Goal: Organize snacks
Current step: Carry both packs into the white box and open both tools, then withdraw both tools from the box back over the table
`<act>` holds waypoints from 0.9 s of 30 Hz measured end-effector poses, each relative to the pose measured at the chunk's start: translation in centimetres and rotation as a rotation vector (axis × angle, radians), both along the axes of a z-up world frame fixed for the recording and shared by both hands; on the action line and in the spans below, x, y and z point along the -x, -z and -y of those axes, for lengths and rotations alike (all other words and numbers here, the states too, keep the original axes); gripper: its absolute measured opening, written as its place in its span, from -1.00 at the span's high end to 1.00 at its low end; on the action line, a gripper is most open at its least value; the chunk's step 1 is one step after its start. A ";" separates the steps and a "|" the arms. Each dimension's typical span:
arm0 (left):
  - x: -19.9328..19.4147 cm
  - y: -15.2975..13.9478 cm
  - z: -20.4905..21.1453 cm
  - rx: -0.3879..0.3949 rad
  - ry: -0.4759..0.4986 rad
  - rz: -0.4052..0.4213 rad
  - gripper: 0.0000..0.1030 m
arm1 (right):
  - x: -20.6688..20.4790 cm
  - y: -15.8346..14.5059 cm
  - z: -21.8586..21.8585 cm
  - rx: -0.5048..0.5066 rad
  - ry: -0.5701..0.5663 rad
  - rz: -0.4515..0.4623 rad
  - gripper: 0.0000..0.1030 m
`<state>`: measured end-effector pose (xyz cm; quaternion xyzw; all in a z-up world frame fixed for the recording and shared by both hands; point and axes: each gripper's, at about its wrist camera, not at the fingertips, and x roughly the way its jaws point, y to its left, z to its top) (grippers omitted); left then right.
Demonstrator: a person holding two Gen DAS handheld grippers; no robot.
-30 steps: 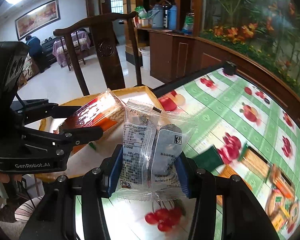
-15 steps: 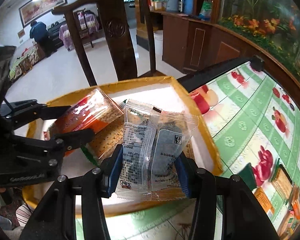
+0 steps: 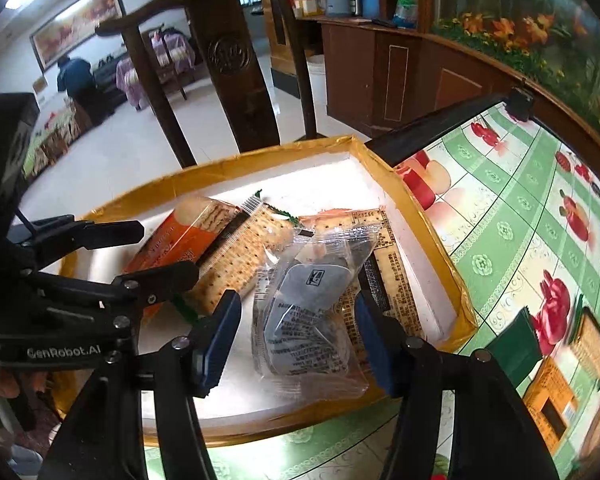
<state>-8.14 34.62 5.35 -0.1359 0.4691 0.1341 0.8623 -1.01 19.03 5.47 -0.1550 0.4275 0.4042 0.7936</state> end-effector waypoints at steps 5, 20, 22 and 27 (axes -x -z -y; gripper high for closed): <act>0.2 -0.5 1.4 -0.070 0.020 0.014 -0.64 | 0.9 -0.7 1.1 -0.017 0.008 0.029 -0.22; 0.3 -2.5 6.3 -0.077 0.098 0.085 -0.65 | 2.0 -1.8 6.7 -0.041 0.090 0.066 -0.38; 0.0 -2.7 7.5 -0.072 0.121 0.092 -0.65 | 2.0 -1.9 8.3 -0.041 0.118 0.069 -0.38; -1.0 -2.7 11.0 -0.061 0.192 0.090 -0.65 | 1.7 -1.6 12.7 -0.032 0.200 0.068 -0.39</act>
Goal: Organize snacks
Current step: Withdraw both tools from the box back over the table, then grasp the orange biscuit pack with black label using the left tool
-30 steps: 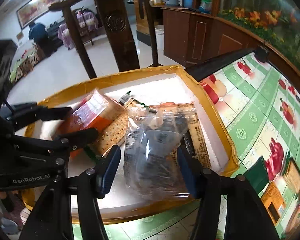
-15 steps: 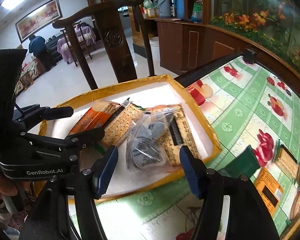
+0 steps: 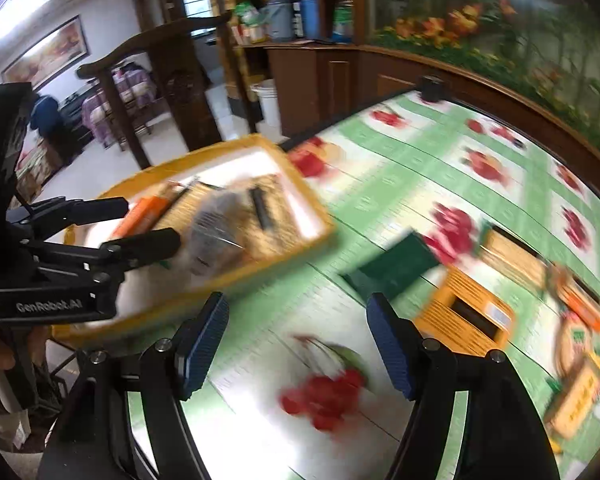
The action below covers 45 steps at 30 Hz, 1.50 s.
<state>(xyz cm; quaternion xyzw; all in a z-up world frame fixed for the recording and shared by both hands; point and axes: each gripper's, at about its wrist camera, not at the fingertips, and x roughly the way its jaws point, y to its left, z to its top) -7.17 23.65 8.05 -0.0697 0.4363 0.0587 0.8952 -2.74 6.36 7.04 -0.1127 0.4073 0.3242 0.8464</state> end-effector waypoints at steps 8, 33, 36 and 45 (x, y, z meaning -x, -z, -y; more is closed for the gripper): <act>-1.7 0.3 4.9 0.007 0.076 -0.012 -0.65 | -0.9 0.9 8.2 -0.002 0.157 -0.028 -0.39; -9.3 3.1 20.3 -0.261 0.913 -0.119 -0.66 | -0.5 1.6 21.3 -0.050 0.341 -0.058 -0.40; -10.3 3.8 20.9 -0.282 1.020 -0.167 -0.66 | -0.5 1.6 22.1 -0.056 0.353 -0.058 -0.41; -12.8 5.8 22.3 -0.357 1.217 -0.199 -0.68 | -1.2 2.0 24.1 -0.046 0.386 -0.080 -0.42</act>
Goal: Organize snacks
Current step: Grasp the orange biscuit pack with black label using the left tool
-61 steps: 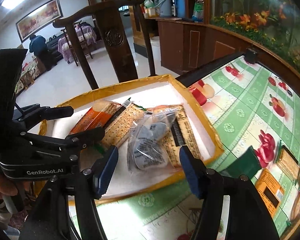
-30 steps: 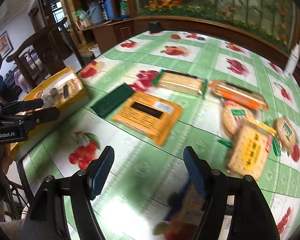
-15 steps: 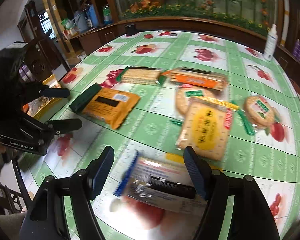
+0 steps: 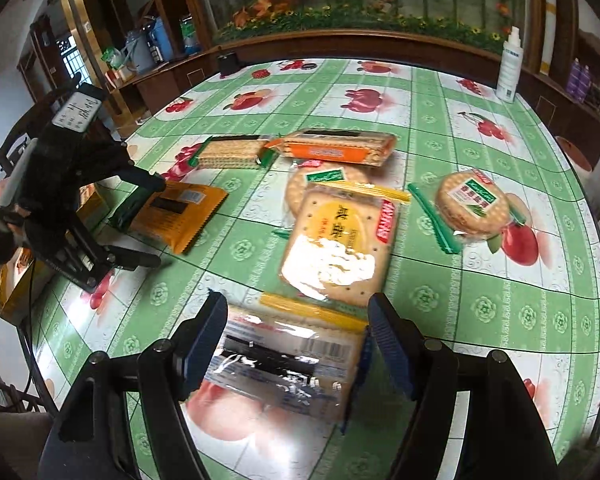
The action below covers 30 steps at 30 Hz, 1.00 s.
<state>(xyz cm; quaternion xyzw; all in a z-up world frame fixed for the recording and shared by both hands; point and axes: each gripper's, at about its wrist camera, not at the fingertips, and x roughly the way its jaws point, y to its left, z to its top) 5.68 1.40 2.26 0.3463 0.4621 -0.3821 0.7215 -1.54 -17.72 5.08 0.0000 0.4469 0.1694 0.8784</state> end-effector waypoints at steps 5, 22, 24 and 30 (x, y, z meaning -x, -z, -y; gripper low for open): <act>-0.5 0.2 0.3 -0.003 0.101 0.030 -0.76 | -0.5 0.4 0.6 -0.007 0.008 -0.010 -0.42; -2.0 0.6 1.4 -0.005 0.234 0.002 -0.86 | -1.6 1.9 0.6 -0.011 -0.004 -0.056 -0.42; -2.6 0.8 1.2 0.000 0.200 0.001 -0.86 | -1.8 2.0 0.5 -0.012 -0.008 -0.058 -0.42; -3.7 0.9 1.0 0.000 0.178 -0.032 -0.86 | -1.7 2.3 0.4 -0.019 -0.014 -0.066 -0.45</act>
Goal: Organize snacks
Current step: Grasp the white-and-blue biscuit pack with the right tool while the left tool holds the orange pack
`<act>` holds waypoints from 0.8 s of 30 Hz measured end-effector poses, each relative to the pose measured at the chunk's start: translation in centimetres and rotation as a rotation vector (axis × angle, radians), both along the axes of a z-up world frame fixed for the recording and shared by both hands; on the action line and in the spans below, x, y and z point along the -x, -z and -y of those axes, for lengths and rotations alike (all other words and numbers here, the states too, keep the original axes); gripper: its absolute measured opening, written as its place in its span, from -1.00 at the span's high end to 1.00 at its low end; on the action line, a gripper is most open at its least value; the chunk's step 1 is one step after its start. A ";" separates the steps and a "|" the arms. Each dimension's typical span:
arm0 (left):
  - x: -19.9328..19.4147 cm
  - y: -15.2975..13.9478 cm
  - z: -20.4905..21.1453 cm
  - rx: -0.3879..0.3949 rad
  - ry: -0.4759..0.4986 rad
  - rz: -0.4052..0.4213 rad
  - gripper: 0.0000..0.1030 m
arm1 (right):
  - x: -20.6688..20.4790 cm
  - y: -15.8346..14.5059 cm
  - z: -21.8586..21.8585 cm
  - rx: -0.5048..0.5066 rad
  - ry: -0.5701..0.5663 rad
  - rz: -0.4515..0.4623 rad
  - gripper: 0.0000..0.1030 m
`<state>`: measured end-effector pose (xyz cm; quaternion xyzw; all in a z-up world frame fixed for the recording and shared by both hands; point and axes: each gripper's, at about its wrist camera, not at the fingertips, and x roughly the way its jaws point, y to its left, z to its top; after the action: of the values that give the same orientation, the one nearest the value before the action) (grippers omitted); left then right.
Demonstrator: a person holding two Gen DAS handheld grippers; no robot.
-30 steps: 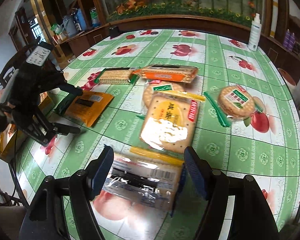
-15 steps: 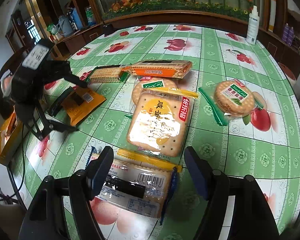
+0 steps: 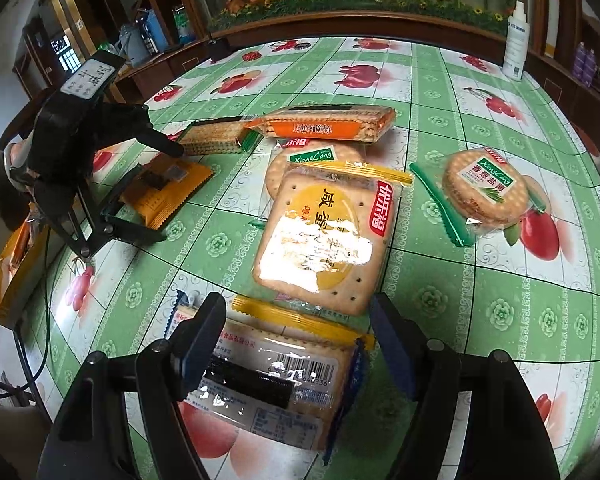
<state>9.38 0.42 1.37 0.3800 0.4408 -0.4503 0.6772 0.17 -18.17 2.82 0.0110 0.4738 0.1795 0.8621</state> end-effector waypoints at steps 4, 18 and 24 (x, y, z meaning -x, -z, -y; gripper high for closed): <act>1.5 -0.8 -0.7 -0.023 0.105 -0.001 -0.86 | 0.2 0.0 0.4 -0.007 -0.002 -0.001 -0.45; -0.5 0.4 -0.2 -0.103 0.175 -0.018 -0.86 | -0.3 0.3 0.1 -0.010 -0.003 -0.014 -0.46; -1.8 1.0 -0.3 -0.075 0.232 -0.102 -0.86 | -0.5 0.3 0.3 -0.015 0.002 -0.015 -0.46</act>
<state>11.21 0.70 0.37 0.4300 0.4442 -0.5277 0.5826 0.66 -18.47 2.54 0.0195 0.4788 0.1822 0.8586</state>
